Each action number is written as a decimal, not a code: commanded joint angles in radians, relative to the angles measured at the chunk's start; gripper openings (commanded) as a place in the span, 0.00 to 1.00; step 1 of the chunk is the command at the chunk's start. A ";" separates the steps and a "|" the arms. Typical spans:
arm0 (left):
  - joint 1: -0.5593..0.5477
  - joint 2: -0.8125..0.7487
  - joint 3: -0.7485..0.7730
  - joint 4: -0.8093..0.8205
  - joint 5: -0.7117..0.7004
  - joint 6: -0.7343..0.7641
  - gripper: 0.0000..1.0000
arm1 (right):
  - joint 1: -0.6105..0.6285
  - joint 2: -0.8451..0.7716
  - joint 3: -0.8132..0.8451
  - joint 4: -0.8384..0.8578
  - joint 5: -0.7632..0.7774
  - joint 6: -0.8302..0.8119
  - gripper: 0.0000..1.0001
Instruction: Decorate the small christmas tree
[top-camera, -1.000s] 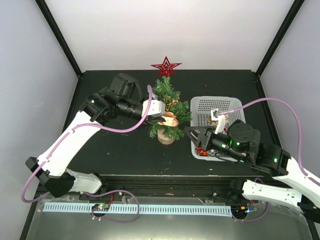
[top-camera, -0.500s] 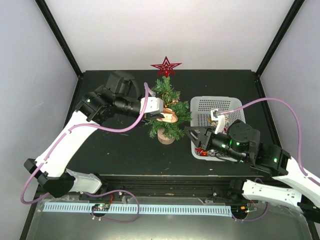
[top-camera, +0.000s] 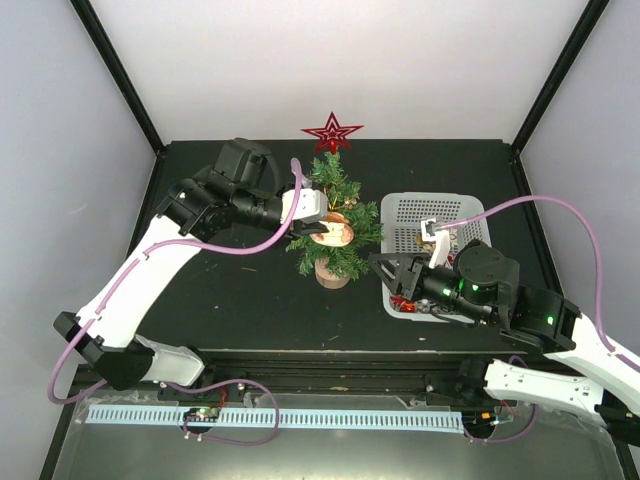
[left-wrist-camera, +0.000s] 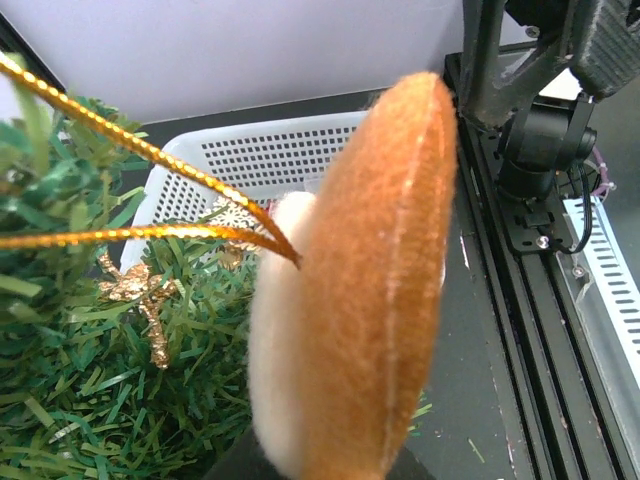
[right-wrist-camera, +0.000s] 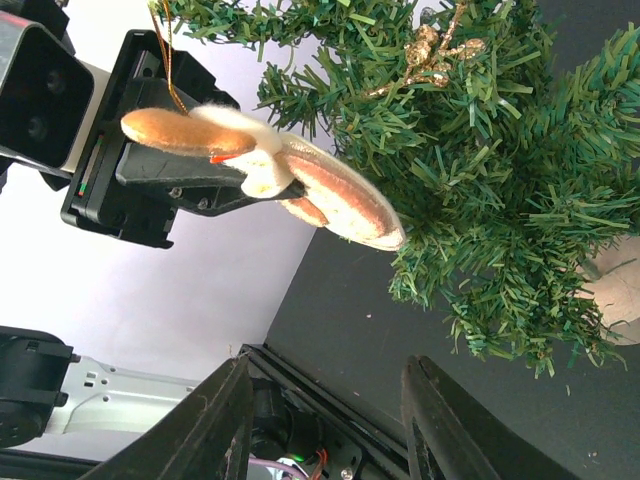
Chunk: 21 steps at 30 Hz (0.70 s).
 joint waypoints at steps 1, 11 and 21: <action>0.014 0.019 0.053 -0.024 0.034 0.013 0.02 | -0.006 -0.006 -0.009 0.008 0.001 -0.008 0.42; 0.024 0.030 0.064 -0.046 0.070 0.015 0.02 | -0.007 -0.014 -0.017 0.010 0.011 -0.006 0.42; 0.025 0.032 0.065 -0.055 0.084 0.011 0.02 | -0.019 0.143 0.287 -0.091 0.073 -0.172 0.42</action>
